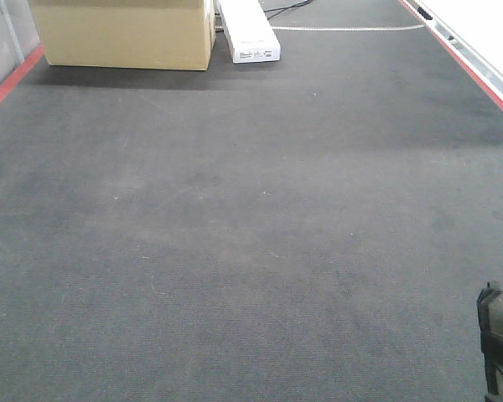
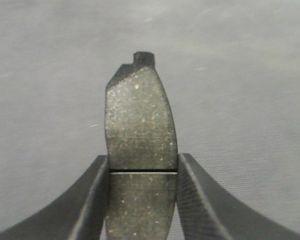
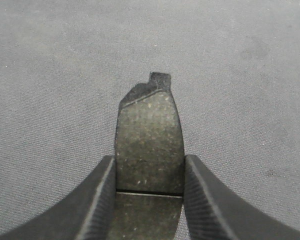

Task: Move and align brake pads A on conveyor
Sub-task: 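Hold both brake pads above the conveyor belt surface, then lower the left gripper and release its brake pad onto the belt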

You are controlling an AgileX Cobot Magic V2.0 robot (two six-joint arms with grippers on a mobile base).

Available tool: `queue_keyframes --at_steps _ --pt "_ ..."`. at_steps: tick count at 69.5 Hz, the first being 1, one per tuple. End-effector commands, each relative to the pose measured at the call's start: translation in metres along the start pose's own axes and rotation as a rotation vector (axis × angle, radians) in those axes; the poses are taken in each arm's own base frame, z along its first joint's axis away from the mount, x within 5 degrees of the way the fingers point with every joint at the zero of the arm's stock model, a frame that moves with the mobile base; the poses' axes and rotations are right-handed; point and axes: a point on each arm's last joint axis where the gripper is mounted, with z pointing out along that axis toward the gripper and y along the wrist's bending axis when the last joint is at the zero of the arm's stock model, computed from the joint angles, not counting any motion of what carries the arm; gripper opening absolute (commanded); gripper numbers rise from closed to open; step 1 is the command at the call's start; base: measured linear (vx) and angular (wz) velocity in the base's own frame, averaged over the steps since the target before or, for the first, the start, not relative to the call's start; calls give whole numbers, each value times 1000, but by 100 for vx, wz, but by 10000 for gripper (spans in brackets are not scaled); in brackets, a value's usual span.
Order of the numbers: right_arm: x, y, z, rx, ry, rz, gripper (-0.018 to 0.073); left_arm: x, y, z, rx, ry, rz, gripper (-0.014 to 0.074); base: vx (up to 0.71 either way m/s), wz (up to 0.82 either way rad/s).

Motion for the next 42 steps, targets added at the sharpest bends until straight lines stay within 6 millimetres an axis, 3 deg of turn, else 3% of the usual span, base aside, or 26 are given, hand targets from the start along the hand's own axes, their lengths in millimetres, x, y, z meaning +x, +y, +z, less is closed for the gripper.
queue_keyframes --at_steps 1,20,42 --pt "-16 -2 -5 23 -106 -1 69 -20 -7 1 72 -105 4 127 0 0" --pt "-16 -2 -5 23 -106 -1 69 -37 -23 40 276 5 -22 190 0 0" --pt "-16 -2 -5 23 -106 -1 69 -79 -34 112 333 219 -67 212 0 0"
